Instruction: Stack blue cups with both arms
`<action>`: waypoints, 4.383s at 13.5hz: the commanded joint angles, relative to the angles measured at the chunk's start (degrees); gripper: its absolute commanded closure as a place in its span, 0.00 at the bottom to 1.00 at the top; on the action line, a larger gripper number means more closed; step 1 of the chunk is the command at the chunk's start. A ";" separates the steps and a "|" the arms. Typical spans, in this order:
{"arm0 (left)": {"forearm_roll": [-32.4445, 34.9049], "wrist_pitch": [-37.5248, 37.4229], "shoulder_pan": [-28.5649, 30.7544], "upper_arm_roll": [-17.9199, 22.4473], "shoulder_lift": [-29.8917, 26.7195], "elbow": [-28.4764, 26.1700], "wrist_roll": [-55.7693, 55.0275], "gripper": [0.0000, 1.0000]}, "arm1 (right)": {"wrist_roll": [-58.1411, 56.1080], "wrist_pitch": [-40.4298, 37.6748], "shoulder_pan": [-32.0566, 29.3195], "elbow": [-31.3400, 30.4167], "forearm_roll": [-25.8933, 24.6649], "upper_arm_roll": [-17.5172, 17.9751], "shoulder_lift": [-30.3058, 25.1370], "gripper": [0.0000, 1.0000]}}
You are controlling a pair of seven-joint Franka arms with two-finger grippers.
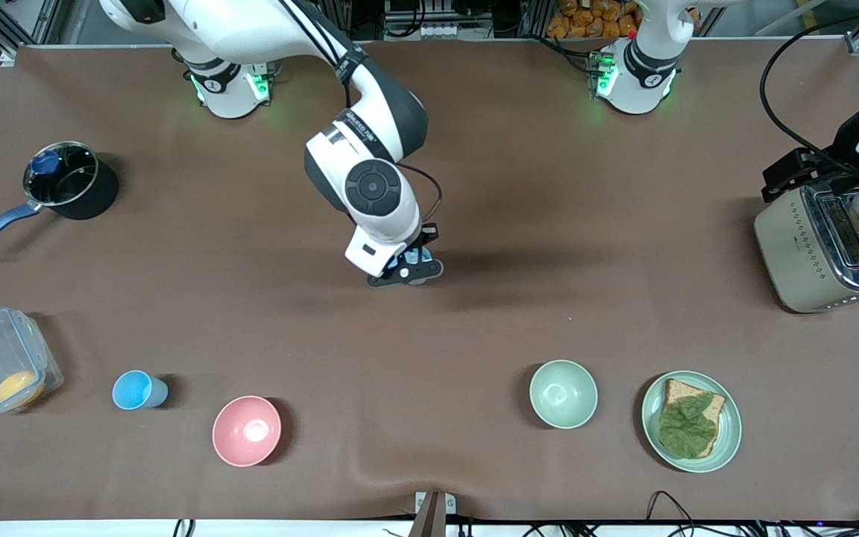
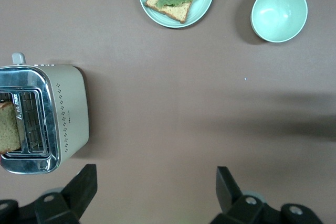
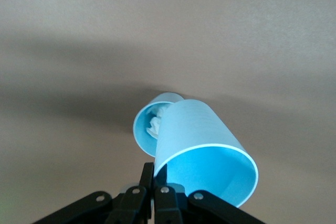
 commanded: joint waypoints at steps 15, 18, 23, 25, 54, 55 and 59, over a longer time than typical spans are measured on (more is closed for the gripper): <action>-2.10 -0.81 0.49 -0.43 -1.10 -0.40 0.79 0.00 | 9.38 0.92 1.93 0.99 0.80 -0.30 1.85 1.00; -2.19 -0.89 0.58 -0.26 -1.45 -0.40 0.71 0.00 | 9.47 1.00 2.02 0.99 0.80 -0.30 2.20 1.00; -2.27 -0.81 0.49 -0.26 -1.01 -0.40 0.71 0.00 | 9.56 1.27 2.02 0.99 0.98 -0.30 2.38 0.99; -2.36 -0.81 0.49 -0.35 -1.10 -0.40 0.44 0.00 | 9.99 1.36 2.11 0.99 0.80 -0.30 2.46 0.22; -3.24 1.30 0.06 -0.43 -0.66 -0.05 0.00 0.00 | -34.46 -5.39 -40.61 -29.52 -7.28 -0.04 -39.63 0.00; -3.24 1.30 0.06 -0.43 -0.66 0.04 0.18 0.00 | -34.65 -9.33 -40.61 -26.46 -7.20 0.32 -39.55 0.00; -3.15 1.30 -0.03 -0.52 -0.66 0.75 0.18 0.00 | -34.65 -19.98 -40.52 -16.95 -7.11 0.94 -39.11 0.00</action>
